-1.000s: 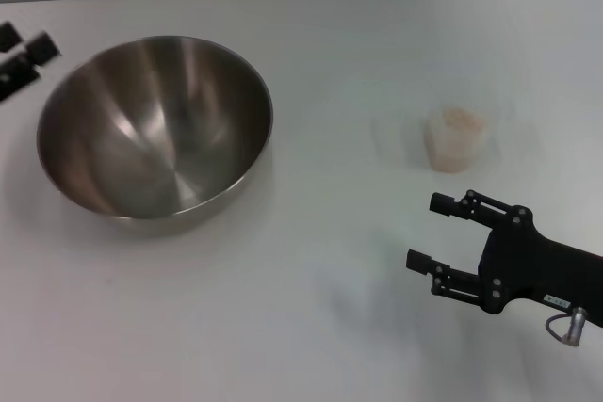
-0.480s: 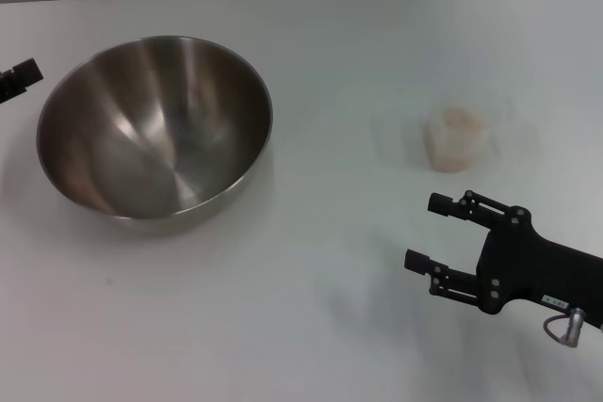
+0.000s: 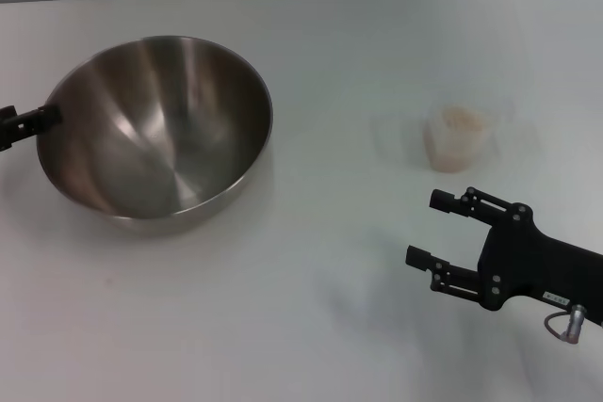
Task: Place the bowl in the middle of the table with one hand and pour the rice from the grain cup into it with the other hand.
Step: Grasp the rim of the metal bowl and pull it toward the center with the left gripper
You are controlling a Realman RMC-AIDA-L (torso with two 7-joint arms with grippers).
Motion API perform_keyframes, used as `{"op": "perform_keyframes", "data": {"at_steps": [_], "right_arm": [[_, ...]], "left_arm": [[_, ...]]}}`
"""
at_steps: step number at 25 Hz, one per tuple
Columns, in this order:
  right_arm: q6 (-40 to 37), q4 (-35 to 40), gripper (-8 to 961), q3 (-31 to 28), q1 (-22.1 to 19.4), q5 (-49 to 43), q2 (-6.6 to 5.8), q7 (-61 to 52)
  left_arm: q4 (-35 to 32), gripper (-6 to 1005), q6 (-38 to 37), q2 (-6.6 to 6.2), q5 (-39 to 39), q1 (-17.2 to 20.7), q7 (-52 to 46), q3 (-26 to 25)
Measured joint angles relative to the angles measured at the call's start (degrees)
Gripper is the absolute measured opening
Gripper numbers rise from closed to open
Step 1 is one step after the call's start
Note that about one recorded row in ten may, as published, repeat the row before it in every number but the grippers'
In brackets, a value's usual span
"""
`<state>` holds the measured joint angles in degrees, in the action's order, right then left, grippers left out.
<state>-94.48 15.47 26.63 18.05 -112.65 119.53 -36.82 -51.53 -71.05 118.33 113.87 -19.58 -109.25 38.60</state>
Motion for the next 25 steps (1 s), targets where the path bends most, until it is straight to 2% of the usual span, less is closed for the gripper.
{"op": "perform_keyframes", "data": {"at_steps": [7, 16, 25], "right_arm": [[0.0, 0.0, 775, -0.3, 0.1, 0.1, 0.0, 0.0], [1.0, 0.0, 776, -0.2, 0.6, 0.1, 0.0, 0.0], [1.3, 0.0, 775, -0.2, 0.8, 0.1, -0.07, 0.0]], "left_arm": [[0.6, 787, 0.3, -0.13, 0.1, -0.2, 0.0, 0.6], [0.8, 781, 0.4, -0.25, 3.5, -0.5, -3.1, 4.9], [0.5, 774, 0.6, -0.11, 4.4, -0.7, -3.4, 5.2]]}}
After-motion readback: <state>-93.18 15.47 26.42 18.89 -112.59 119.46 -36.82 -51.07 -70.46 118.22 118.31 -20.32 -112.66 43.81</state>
